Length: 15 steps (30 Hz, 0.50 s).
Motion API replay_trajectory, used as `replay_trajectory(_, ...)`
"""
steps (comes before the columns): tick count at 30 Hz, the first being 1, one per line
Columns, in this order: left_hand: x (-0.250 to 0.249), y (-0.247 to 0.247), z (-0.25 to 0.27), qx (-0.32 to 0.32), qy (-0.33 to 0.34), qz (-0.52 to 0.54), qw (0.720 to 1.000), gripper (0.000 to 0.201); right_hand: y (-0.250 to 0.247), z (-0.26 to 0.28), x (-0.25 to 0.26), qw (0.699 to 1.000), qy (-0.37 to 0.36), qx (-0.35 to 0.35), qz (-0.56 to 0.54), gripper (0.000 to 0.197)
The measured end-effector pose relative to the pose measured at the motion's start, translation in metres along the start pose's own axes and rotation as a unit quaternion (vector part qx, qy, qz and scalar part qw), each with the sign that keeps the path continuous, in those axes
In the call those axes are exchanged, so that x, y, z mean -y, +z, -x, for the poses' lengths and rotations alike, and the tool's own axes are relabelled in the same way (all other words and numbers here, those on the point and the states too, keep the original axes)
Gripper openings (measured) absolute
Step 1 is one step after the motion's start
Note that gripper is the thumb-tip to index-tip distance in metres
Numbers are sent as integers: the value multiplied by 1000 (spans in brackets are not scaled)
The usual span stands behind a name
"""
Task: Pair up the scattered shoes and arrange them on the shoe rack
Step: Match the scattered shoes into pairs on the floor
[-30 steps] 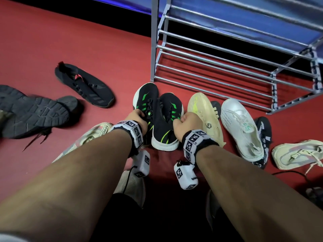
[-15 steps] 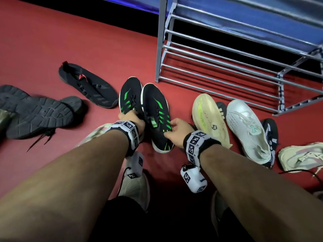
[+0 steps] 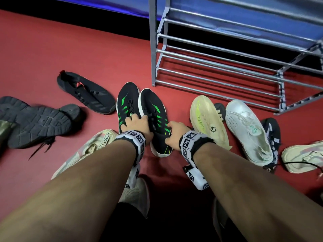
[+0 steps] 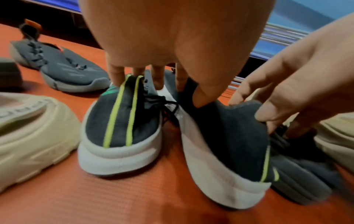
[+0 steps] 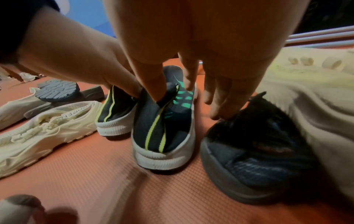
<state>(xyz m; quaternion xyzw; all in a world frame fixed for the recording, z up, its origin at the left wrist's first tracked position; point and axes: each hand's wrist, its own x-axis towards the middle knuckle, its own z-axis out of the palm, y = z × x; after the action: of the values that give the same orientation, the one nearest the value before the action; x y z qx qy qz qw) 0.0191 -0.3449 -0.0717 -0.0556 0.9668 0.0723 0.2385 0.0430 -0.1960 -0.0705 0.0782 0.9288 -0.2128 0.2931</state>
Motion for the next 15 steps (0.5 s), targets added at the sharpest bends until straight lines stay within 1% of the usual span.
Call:
replay_trajectory(2,-14,0,5,-40,-18,25,999,49,-6,1,-8,1000,2,4,12,48)
replay_trajectory(4,-28,-3,9,-82,-54,64,993,44,-13,2,-16,1000,2,4,15,49)
replay_trajectory(5,-34,-4,11,-89,-55,68,992,43,-17,4,-19,1000,0,-3,13,51)
replay_trajectory(7,-43,-8,11,-77,-19,42,996,43,-24,8,-24,1000,-4,-16,3,52)
replay_trajectory(11,-62,-9,18,-44,72,-27,996,39,-36,22,-40,999,9,-49,6,41)
replay_trajectory(15,-92,-3,33,-5,111,-23,994,36,-46,40,-70,996,31,-80,-2,43)
